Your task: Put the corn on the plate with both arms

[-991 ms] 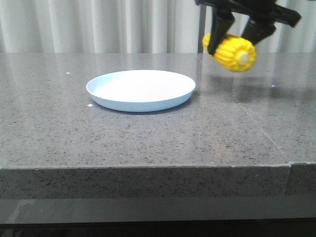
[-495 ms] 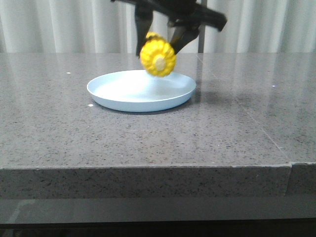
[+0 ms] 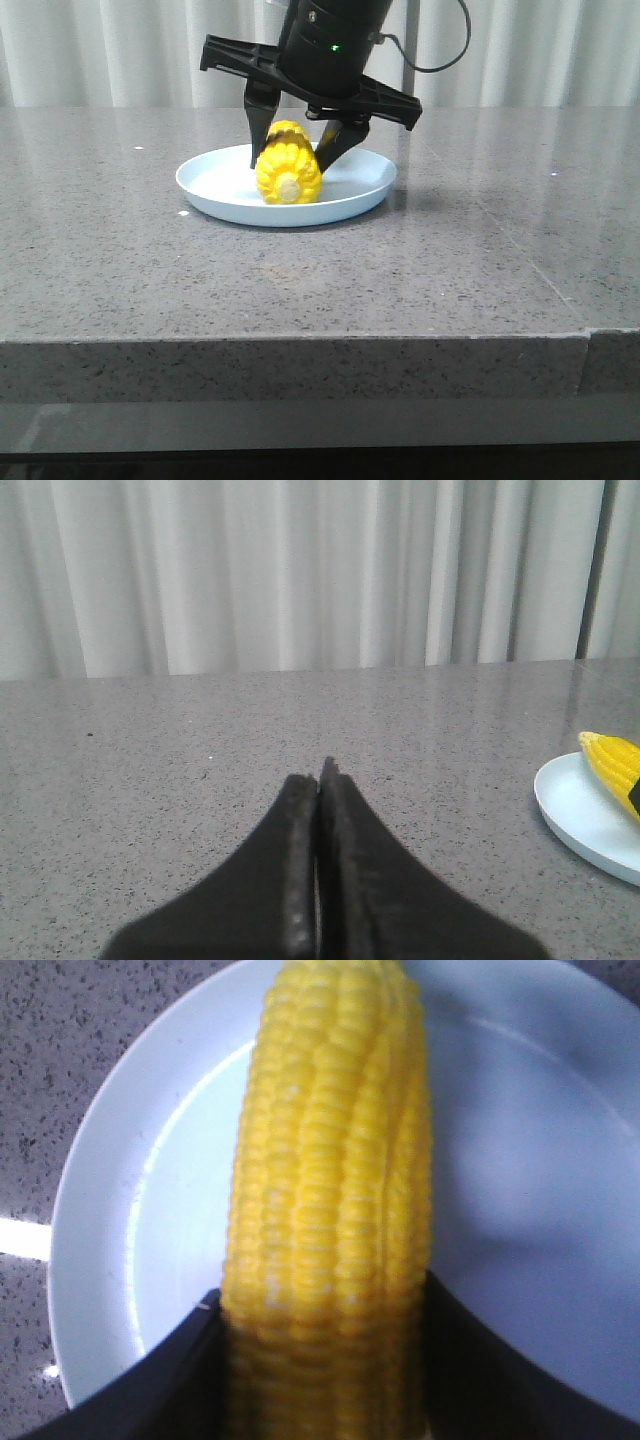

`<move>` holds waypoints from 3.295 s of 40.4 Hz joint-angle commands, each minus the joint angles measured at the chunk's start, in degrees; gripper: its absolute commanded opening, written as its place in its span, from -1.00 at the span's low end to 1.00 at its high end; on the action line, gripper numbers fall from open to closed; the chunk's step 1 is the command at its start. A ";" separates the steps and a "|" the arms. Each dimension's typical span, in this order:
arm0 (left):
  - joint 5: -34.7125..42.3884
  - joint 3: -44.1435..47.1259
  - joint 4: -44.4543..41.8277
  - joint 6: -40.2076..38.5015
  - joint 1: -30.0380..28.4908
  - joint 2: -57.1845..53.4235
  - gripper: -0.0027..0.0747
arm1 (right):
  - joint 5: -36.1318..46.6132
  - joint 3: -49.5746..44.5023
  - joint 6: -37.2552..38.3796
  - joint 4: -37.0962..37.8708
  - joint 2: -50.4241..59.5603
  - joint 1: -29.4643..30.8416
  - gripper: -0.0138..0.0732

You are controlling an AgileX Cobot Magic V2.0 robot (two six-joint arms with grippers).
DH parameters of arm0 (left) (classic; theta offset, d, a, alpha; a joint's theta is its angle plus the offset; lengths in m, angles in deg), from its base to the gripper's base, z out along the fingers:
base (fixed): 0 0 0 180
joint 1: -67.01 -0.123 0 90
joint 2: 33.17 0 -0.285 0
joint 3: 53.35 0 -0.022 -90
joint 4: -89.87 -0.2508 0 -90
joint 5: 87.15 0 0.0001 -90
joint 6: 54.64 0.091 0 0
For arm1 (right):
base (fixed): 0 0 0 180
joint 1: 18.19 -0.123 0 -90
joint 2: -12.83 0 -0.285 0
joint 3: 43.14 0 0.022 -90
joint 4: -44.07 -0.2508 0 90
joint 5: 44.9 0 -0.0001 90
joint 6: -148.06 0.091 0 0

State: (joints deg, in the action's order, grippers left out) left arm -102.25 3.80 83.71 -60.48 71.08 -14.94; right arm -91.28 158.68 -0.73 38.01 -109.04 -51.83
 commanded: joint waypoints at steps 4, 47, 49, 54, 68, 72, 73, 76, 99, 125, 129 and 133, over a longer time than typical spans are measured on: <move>4.83 -1.47 -0.11 -0.42 0.00 0.60 -0.98 | 2.62 1.88 -0.25 -0.62 3.13 -0.15 0.39; 4.83 -1.47 -0.11 -0.42 0.00 0.60 -0.98 | -14.61 12.93 -4.54 9.57 8.75 7.45 -0.95; 4.83 -1.47 -0.11 -0.42 0.00 0.60 -0.98 | -15.63 12.86 -6.56 9.57 9.19 8.94 -0.95; 4.83 -1.47 -0.11 -0.42 0.00 0.60 -0.98 | -20.43 12.72 -10.89 9.52 10.36 13.34 -0.95; 4.83 -1.47 -0.11 -0.42 0.00 0.60 -0.98 | -17.74 -1.55 -17.20 7.93 20.77 24.49 -0.95; 4.83 -1.47 -0.11 -0.42 0.00 0.60 -0.98 | -14.34 -7.96 -17.48 7.98 25.73 25.15 -0.95; 4.83 -1.47 -0.11 -0.42 0.00 0.60 -0.98 | -13.46 -9.42 -17.63 8.04 26.84 25.15 -0.95; 4.83 -1.47 -0.11 -0.42 0.00 0.60 -0.98 | -10.32 -14.93 -18.50 8.04 30.81 25.15 -0.95; 4.83 -1.47 -0.11 -0.42 0.00 0.60 -0.98 | 12.40 -55.74 -18.93 13.08 68.38 24.96 -0.95; 4.83 -1.47 -0.11 -0.42 0.00 0.60 -0.98 | 26.08 -76.15 -18.93 13.20 104.09 24.96 -0.95; 4.83 -1.47 -0.11 -0.42 0.00 0.60 -0.98 | 26.16 -76.14 -18.93 13.20 104.46 24.96 -0.95; 4.83 -1.47 -0.11 -0.42 0.00 0.60 -0.98 | 25.95 -76.14 -18.93 13.20 104.46 24.96 -0.95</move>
State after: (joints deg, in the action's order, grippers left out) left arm -102.25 3.80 83.71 -60.48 71.08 -14.94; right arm -70.33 81.08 -19.00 50.08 -3.99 -27.00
